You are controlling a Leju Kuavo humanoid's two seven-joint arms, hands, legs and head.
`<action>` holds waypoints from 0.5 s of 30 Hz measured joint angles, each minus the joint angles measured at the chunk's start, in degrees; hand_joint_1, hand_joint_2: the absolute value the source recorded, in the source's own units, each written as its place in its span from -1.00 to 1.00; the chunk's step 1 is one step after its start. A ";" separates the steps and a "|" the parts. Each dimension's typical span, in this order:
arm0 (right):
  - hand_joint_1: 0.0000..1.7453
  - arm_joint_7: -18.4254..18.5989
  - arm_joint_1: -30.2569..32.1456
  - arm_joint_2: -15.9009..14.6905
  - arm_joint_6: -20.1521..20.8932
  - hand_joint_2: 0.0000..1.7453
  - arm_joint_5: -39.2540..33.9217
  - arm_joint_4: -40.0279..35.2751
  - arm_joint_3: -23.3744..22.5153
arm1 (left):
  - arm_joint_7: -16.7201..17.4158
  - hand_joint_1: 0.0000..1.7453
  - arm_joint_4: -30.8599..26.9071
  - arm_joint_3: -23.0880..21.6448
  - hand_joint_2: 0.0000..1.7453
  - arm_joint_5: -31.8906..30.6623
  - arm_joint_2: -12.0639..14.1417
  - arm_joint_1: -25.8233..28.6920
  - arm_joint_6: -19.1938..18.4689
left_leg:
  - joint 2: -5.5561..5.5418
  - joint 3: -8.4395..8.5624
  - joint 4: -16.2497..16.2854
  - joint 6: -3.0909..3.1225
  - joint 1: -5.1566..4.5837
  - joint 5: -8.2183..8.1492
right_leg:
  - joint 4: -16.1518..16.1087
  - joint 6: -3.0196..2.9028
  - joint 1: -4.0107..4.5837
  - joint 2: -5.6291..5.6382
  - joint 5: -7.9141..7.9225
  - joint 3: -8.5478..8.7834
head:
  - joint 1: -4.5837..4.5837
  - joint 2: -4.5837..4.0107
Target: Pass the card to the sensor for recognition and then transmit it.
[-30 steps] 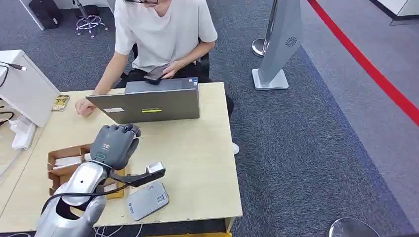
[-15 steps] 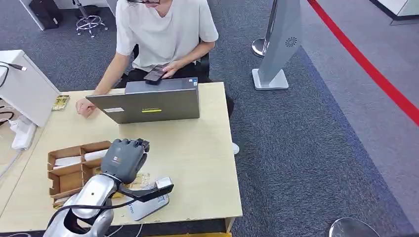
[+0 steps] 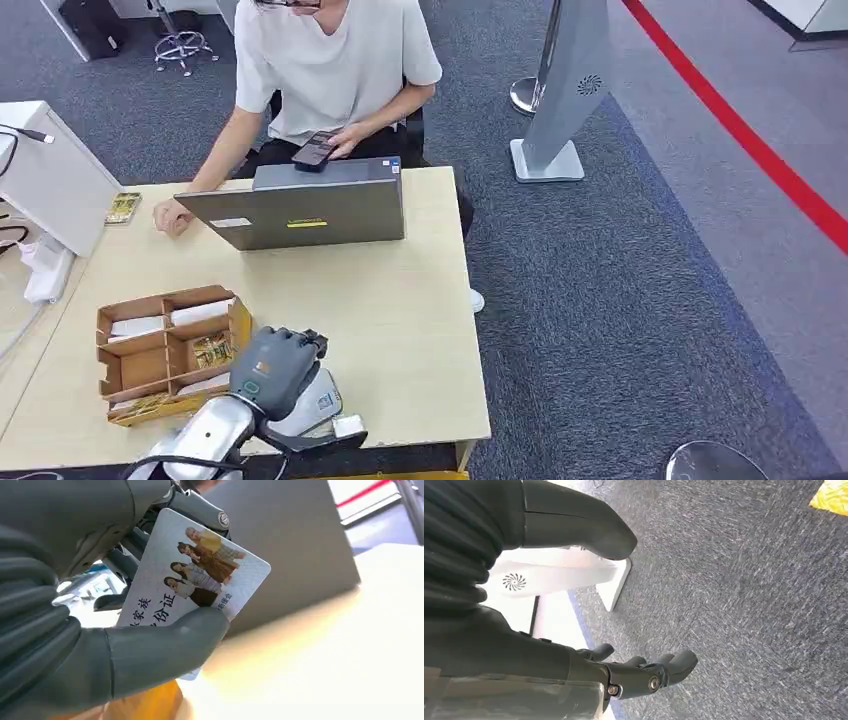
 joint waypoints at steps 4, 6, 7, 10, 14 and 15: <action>-1.00 -0.02 -0.01 0.09 -0.04 1.00 0.02 0.00 -0.07 | 0.44 1.00 0.02 -0.96 1.00 0.85 0.02 1.73 -0.55 | 0.00 -0.01 0.00 0.00 0.00 0.00 | 0.00 0.00 0.00 0.00 0.00 0.00 | 0.00 0.00; -1.00 -0.04 -0.02 0.13 -0.13 1.00 0.22 0.00 -0.09 | 0.46 1.00 0.31 -1.07 1.00 1.42 0.33 1.92 -0.63 | -0.01 -0.01 0.00 0.00 0.00 0.00 | 0.00 0.00 0.00 -0.01 0.00 0.00 | 0.00 0.00; -1.00 -0.04 -0.04 0.22 -0.20 1.00 0.24 0.00 -0.09 | 0.52 1.00 0.59 -1.07 1.00 1.66 0.53 1.92 -0.63 | -0.01 -0.01 0.00 0.00 0.00 0.00 | 0.00 0.00 0.00 -0.01 0.00 0.00 | 0.00 0.00; -1.00 -0.02 -0.08 0.33 -0.26 1.00 0.31 0.00 -0.15 | 0.70 1.00 2.16 -1.07 1.00 1.81 0.96 2.11 -0.59 | -0.01 0.00 0.00 0.00 0.00 0.00 | 0.00 0.00 0.00 -0.02 0.00 0.00 | 0.00 0.00; -1.00 0.00 -0.11 0.35 -0.35 1.00 0.37 0.00 -0.15 | 0.98 1.00 3.21 -1.07 1.00 1.55 1.09 2.44 -0.55 | -0.03 -0.02 0.00 0.00 0.00 0.00 | 0.00 0.00 0.00 -0.04 0.00 0.01 | 0.00 0.00; -1.00 0.02 -0.15 0.35 -0.42 1.00 0.42 0.00 -0.15 | 1.16 1.00 3.50 -1.07 1.00 1.44 1.09 2.55 -0.57 | -0.03 -0.02 0.00 0.00 0.00 0.00 | 0.00 0.00 0.00 -0.04 0.00 0.00 | 0.00 0.00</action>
